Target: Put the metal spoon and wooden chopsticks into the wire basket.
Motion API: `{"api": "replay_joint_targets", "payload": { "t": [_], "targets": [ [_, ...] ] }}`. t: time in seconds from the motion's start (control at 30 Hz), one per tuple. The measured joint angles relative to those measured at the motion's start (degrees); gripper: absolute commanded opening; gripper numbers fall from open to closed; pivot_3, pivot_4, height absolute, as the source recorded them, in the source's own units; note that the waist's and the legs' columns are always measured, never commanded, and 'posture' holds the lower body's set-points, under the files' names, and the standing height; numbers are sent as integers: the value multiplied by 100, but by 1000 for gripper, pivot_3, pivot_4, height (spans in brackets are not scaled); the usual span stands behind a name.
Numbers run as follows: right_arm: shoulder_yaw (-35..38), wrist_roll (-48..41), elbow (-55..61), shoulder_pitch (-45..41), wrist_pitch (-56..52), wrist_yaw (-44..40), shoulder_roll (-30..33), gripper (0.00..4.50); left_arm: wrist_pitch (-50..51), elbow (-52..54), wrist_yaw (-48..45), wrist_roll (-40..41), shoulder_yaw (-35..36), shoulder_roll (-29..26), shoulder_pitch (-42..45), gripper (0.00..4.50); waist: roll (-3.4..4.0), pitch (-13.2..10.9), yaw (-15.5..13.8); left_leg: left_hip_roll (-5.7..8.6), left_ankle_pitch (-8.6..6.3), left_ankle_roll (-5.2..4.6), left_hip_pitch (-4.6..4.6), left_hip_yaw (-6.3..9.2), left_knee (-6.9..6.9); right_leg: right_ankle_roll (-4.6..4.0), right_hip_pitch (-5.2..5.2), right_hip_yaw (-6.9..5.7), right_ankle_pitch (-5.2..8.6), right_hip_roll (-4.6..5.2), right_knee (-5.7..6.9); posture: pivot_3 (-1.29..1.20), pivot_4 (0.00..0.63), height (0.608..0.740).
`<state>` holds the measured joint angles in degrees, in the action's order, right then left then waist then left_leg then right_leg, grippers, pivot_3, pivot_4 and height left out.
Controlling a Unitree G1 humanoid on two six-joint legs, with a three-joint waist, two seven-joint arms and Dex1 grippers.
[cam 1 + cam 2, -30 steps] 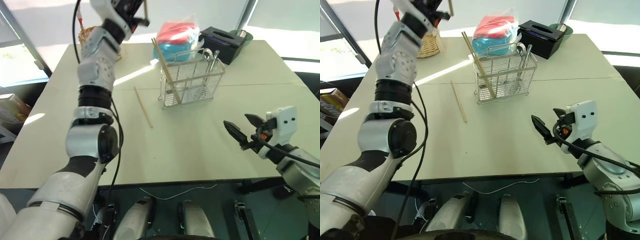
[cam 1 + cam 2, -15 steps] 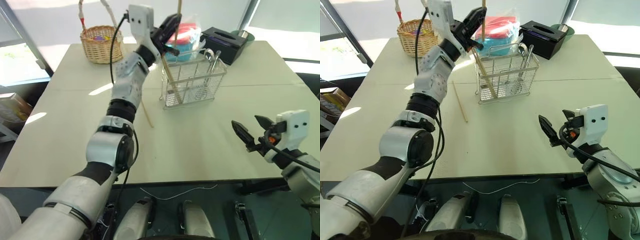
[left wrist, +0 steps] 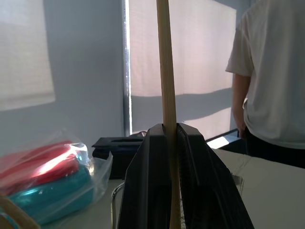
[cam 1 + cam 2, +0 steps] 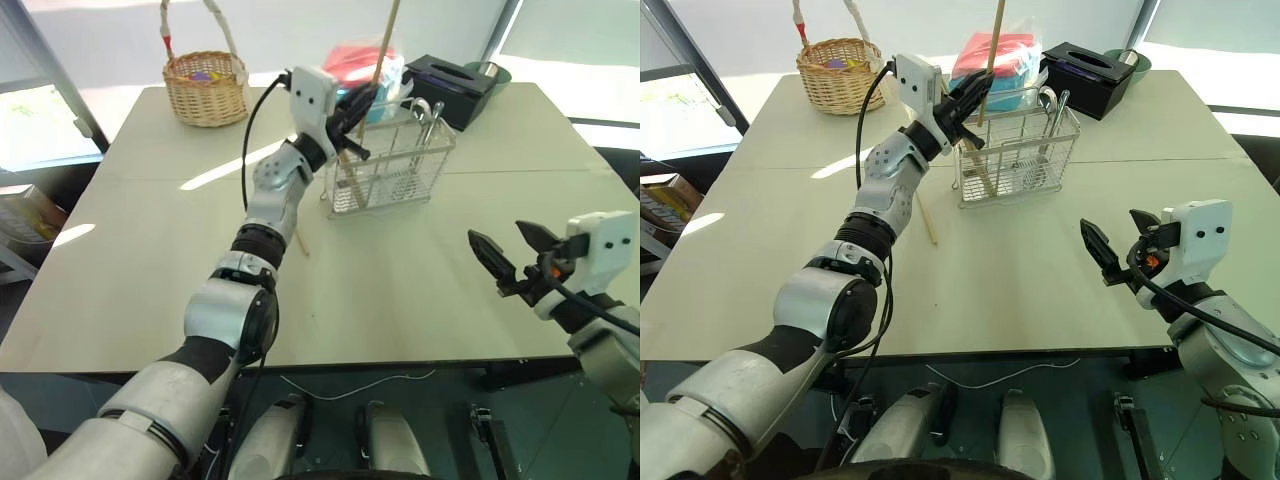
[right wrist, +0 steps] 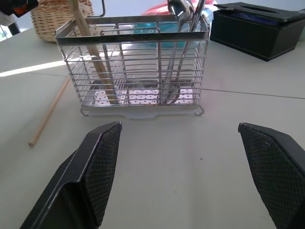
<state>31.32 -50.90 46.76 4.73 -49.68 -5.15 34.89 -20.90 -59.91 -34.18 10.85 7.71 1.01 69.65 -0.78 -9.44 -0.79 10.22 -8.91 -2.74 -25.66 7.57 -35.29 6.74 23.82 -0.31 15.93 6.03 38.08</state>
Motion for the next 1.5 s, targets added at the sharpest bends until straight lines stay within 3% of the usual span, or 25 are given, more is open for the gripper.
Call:
{"api": "replay_joint_targets", "payload": {
  "t": [0.47,0.57,0.77,1.0,1.17,1.5],
  "targets": [
    [57,-225,5,6,0,129,223,4063,-203,-307,209,-154,-15,-4,-173,8,0,0,5,0,0,-1,0,0,0,0,0,0,0,0,0,0,150,721],
    [61,-233,-26,-1,1,131,233,4063,-186,-308,193,-145,-6,-3,-173,1245,-1,0,4,0,0,-1,0,0,0,0,0,0,0,0,0,0,150,721],
    [61,-224,-159,-24,7,100,247,4063,-70,-305,182,-132,13,-4,-177,4441,0,0,6,0,0,-1,0,0,0,0,0,0,0,0,0,0,150,721],
    [50,-148,-254,-85,23,-14,260,4063,275,-12,142,-6,28,-131,-277,4482,0,0,8,0,0,-1,0,0,0,0,1,0,0,-1,0,0,150,721],
    [-46,-45,-327,-210,58,-103,266,4063,1313,1128,-141,240,3,-480,-504,4482,0,0,24,-1,0,-1,-1,0,2,0,4,0,0,-2,0,0,150,721],
    [-208,219,-483,-244,165,-292,252,4063,5702,4471,-161,1620,215,-1969,-690,4482,3,1,6,-2,-1,0,13,4,2,-1,-7,1,1,-7,0,0,150,721]
  ]
}}
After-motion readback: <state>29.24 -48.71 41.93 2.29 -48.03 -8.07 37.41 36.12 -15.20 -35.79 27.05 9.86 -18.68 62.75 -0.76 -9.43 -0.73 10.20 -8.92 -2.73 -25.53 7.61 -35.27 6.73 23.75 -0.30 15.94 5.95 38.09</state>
